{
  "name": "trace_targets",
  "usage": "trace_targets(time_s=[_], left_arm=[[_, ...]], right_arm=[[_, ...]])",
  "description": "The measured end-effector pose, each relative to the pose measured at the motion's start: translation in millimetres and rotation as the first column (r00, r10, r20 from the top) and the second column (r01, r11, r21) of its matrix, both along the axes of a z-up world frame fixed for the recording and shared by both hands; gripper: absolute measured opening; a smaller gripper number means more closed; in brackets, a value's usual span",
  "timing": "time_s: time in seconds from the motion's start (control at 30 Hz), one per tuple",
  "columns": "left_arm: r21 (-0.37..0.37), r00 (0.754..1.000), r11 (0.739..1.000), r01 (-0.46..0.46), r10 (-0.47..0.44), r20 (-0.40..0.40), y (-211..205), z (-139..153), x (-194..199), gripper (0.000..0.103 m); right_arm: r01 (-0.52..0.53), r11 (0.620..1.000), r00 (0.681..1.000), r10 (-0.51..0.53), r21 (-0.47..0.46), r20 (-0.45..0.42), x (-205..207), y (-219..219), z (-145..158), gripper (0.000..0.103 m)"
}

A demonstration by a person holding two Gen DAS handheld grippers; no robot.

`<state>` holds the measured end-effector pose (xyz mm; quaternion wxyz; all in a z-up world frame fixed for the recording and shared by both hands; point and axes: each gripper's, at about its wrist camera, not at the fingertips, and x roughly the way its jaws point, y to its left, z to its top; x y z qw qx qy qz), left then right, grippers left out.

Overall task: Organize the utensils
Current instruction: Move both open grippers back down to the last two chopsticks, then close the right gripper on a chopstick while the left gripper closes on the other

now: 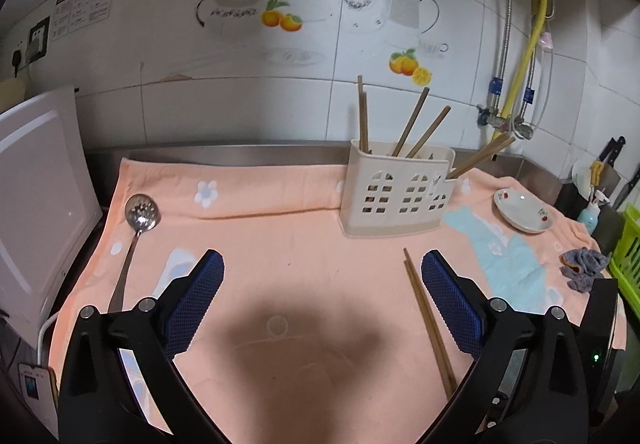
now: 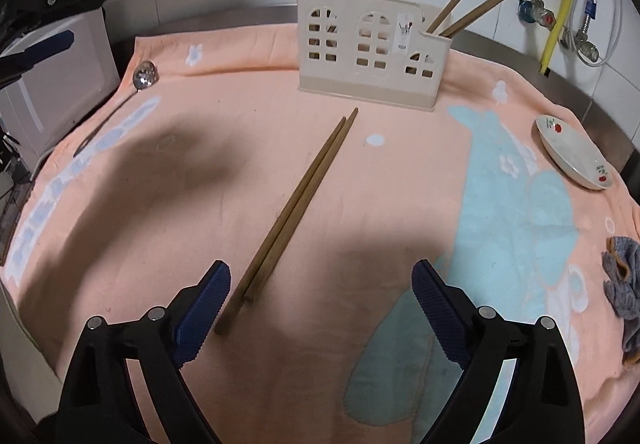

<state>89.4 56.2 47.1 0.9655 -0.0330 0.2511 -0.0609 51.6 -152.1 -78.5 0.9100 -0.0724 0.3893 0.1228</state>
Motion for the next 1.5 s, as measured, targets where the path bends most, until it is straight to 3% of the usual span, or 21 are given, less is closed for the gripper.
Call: trace_targets(time_s=[0.73, 0.8, 0.97, 1.2, 1.5], left_arm=[[-0.025, 1.000, 1.000, -0.007, 0.006, -0.025, 9.5, -13.6, -3.8, 0.098], [-0.033, 1.000, 0.999, -0.009, 0.008, -0.028, 11.2, -15.2, -3.2, 0.098], [-0.037, 0.999, 0.999, -0.011, 0.010, -0.038, 13.3, -19.5, -2.2, 0.098], [-0.039, 0.999, 0.999, -0.016, 0.015, -0.050, 15.7, -23.7, -1.9, 0.098], [-0.031, 0.997, 1.000, -0.002, 0.000, -0.076, 5.2, -30.6, -3.8, 0.098]], right_arm=[[0.117, 0.992, 0.992, -0.119, -0.050, -0.031, 23.5, 5.3, -16.3, 0.087], [0.125, 0.990, 0.991, -0.128, -0.059, -0.037, 26.1, 6.1, -16.8, 0.079], [0.125, 0.990, 0.990, -0.129, -0.071, -0.050, 29.8, 10.0, -20.3, 0.072], [0.129, 0.989, 0.991, -0.132, -0.070, -0.034, 30.4, 5.7, -17.4, 0.042], [0.097, 0.995, 0.995, -0.097, -0.038, -0.007, 23.5, -2.4, -15.3, 0.021]])
